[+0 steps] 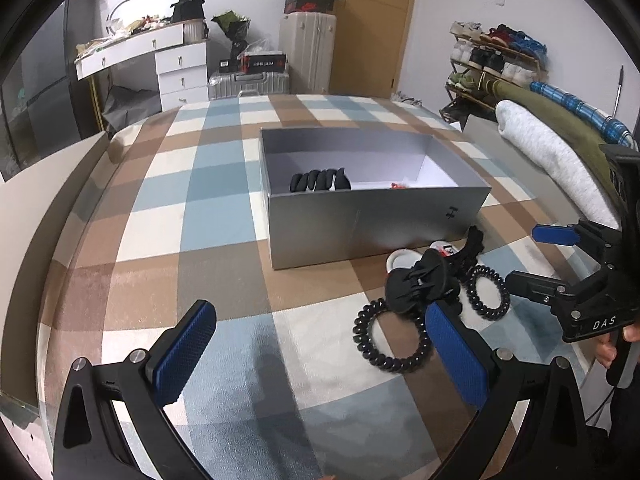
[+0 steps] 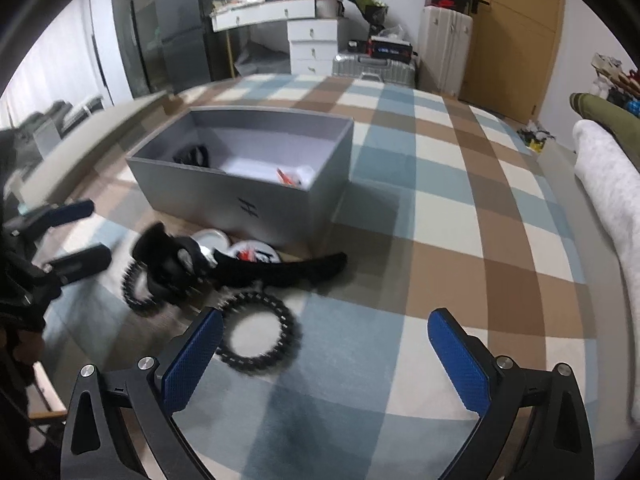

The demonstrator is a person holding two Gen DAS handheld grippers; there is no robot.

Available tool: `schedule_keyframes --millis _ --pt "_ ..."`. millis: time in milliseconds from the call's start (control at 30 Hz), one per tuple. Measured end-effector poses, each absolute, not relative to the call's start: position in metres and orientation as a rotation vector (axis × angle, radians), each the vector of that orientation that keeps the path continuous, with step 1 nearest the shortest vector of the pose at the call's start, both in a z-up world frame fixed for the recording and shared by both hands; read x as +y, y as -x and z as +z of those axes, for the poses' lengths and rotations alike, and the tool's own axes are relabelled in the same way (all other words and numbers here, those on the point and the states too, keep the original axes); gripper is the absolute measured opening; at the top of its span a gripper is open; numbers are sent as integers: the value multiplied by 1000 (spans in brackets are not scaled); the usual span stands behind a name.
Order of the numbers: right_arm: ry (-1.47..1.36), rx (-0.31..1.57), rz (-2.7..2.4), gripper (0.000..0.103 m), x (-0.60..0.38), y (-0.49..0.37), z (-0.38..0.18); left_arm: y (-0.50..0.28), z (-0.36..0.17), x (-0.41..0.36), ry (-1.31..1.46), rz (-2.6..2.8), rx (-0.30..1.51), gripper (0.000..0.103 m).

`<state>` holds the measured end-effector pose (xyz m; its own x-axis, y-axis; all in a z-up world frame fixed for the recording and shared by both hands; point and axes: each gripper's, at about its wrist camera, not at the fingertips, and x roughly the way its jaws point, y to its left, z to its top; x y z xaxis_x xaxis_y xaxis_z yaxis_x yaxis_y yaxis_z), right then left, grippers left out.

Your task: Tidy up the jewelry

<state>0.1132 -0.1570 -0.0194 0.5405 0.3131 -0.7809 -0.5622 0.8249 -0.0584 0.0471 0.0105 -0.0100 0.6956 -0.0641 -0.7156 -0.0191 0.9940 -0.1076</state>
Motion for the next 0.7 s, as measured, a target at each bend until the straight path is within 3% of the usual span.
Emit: schedule_keyframes --millis 267,700 --pt "353 889 531 94 -152 -115 -32 -46 -14 6 97 -68 819 100" --pt "376 896 542 53 -148 -112 -35 -48 -16 4 92 -69 830 99"
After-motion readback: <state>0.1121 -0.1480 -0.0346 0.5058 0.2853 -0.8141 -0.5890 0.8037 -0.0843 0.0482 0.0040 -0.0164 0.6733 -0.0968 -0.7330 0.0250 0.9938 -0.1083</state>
